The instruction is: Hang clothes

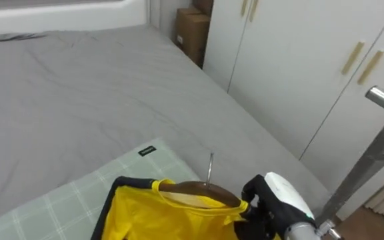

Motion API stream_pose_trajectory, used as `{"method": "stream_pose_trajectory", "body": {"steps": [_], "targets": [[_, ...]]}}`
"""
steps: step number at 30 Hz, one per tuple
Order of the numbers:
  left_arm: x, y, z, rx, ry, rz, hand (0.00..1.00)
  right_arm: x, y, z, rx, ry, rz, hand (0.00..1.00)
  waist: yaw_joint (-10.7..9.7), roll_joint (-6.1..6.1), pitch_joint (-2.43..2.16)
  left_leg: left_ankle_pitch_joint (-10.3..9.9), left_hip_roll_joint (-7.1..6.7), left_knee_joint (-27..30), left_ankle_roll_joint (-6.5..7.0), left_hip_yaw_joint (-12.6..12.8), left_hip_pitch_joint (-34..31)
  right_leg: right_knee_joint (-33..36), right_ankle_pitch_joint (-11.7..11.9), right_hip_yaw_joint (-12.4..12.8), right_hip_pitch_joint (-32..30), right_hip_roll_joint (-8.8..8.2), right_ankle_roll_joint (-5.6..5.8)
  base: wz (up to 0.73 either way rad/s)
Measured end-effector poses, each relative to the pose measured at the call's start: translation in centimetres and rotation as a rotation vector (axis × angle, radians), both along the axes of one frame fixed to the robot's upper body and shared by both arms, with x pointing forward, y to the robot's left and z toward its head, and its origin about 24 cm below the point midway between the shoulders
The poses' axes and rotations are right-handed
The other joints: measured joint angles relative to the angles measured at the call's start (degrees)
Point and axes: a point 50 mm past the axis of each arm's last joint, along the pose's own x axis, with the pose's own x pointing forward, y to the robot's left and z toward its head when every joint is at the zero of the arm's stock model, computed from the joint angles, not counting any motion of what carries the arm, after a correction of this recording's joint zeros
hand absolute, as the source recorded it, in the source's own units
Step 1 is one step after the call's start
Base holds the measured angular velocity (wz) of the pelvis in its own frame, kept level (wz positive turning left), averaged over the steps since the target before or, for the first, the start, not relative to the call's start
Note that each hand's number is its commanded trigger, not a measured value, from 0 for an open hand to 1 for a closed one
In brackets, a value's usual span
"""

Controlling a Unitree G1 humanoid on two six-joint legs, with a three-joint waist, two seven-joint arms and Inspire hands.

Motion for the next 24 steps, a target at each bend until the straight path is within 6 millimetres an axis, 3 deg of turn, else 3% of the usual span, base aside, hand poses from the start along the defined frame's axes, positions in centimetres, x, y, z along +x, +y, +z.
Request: {"method": "stream_pose_trajectory", "body": {"steps": [2, 5, 6, 8, 9, 10, 12, 13, 14, 15, 17, 18, 20, 21, 23, 24], "targets": [[-0.2, 0.1, 0.0, 0.007, 0.003, 0.023, 0.00, 0.6, 0.4, 0.5, 0.008, -0.016, 0.020, 1.00, 0.3, 0.55, 0.09, 0.2, 1.32, 1.3, -0.51, 1.8, -0.1, -1.4, 0.4, 1.1, -0.3, 2.00, -0.60, -0.37], [-0.8, 0.4, 0.0, 0.027, 0.041, 0.043, 0.00, 1.3, 1.0, 1.2, 0.017, -0.036, 0.050, 1.00, 0.1, 0.44, -0.08, -0.4, 4.10, 5.9, -1.50, 4.0, -0.7, -1.7, 0.2, 2.2, -0.7, 3.48, -1.99, -0.43], [-1.1, 0.4, 0.0, 0.027, 0.049, 0.049, 0.00, 1.4, 1.0, 1.3, 0.017, -0.038, 0.052, 1.00, 0.1, 0.32, -0.19, -0.4, 4.46, 7.2, -1.50, 4.4, -0.7, -1.6, 0.0, 2.7, -0.6, 3.79, -2.25, -0.49], [-2.4, 0.3, 0.0, 0.026, 0.094, 0.047, 0.00, 1.6, 1.1, 1.7, 0.021, -0.052, 0.058, 1.00, 0.2, 0.33, -0.40, -0.4, 8.44, 16.3, -1.45, 4.6, -1.6, -0.5, -1.5, 5.4, -0.7, 5.58, -3.16, -0.66], [-2.5, 0.3, 0.0, 0.023, 0.104, 0.040, 0.00, 1.7, 1.1, 1.8, 0.020, -0.056, 0.060, 1.00, 0.2, 0.41, -0.37, -0.1, 9.67, 19.2, -1.33, 3.8, -2.2, 0.1, -1.9, 6.2, -0.7, 6.07, -3.32, -0.76], [-2.6, 0.1, -0.1, 0.021, 0.112, 0.033, 0.00, 1.7, 1.1, 1.9, 0.018, -0.057, 0.059, 1.00, 0.1, 0.26, -0.50, 1.2, 11.15, 24.2, -0.45, 0.6, -3.7, 1.2, -2.6, 8.1, -0.9, 6.85, -3.96, -0.83], [-2.7, -0.1, -0.1, 0.018, 0.117, 0.025, 0.00, 1.7, 1.0, 1.9, 0.015, -0.057, 0.058, 1.00, -0.4, -0.20, -0.81, 5.2, 12.13, 30.4, 0.99, -4.5, -6.1, 2.0, -3.0, 11.7, 0.0, 8.10, -5.23, -0.85], [-2.6, -0.4, -0.2, 0.012, 0.118, 0.022, 0.00, 1.6, 0.9, 1.8, 0.012, -0.058, 0.052, 1.00, -0.6, -0.30, -0.74, 6.5, 11.72, 32.6, 1.29, -8.4, -7.5, 1.9, -2.9, 14.3, 1.0, 8.80, -5.77, -0.89], [-2.6, -0.7, -0.3, 0.006, 0.124, -0.001, 0.00, 1.5, 0.7, 1.7, 0.010, -0.061, 0.041, 1.00, -0.7, -0.46, -0.81, 6.0, 10.34, 32.6, 1.01, -12.0, -9.0, 1.9, -3.0, 16.5, 1.6, 9.23, -5.92, -0.90], [-2.6, -0.8, -0.3, 0.006, 0.129, -0.012, 0.00, 1.5, 0.7, 1.7, 0.013, -0.065, 0.036, 1.00, -1.0, -0.68, -0.77, 5.6, 9.29, 32.1, 0.64, -13.9, -10.2, 1.8, -3.0, 17.5, 1.7, 9.38, -5.82, -0.94], [-2.7, -1.0, -0.4, 0.009, 0.153, -0.034, 0.00, 1.5, 0.7, 1.8, 0.016, -0.081, 0.027, 1.00, -1.1, -1.32, -0.56, 4.9, 3.74, 24.9, -0.21, -22.0, -13.9, 1.4, -2.4, 22.8, 1.2, 10.29, -5.86, -1.08], [-2.8, -1.1, -0.4, 0.007, 0.158, -0.035, 0.00, 1.5, 0.7, 1.8, 0.016, -0.082, 0.024, 1.00, -1.2, -1.21, -0.53, 4.9, 2.47, 22.2, -0.21, -24.2, -14.4, 0.8, -1.9, 24.2, 1.2, 10.82, -6.03, -1.18], [-2.7, -1.3, -0.5, 0.005, 0.159, -0.037, 0.00, 1.5, 1.1, 1.6, 0.014, -0.092, 0.030, 1.00, -1.2, -1.09, -0.43, 5.0, -2.04, 11.4, -0.48, -30.7, -14.9, -0.7, 0.3, 30.6, 0.4, 12.97, -6.06, -1.15], [-2.7, -1.4, -0.5, 0.003, 0.158, -0.037, 0.00, 1.5, 1.2, 1.5, 0.012, -0.089, 0.034, 1.00, -1.2, -0.83, -0.42, 5.0, -2.43, 9.2, -0.48, -32.1, -14.8, -1.2, 0.9, 32.4, 0.4, 13.69, -5.89, -1.19], [-2.5, -1.6, -0.6, -0.005, 0.156, -0.037, 0.00, 1.3, 1.7, 0.1, 0.003, -0.048, 0.043, 1.00, -1.1, 0.00, -0.55, 5.5, -4.88, 3.3, -0.24, -35.2, -14.8, -2.9, 2.7, 40.1, 1.2, 16.81, -3.37, -1.15], [-2.4, -1.6, -0.6, -0.004, 0.154, -0.045, 0.00, 1.2, 1.8, -0.3, -0.007, -0.031, 0.045, 1.00, -1.2, 0.03, -0.53, 5.9, -5.43, 2.0, 0.26, -36.2, -14.8, -3.6, 3.2, 41.3, 1.5, 16.97, -2.62, -0.97]]}}
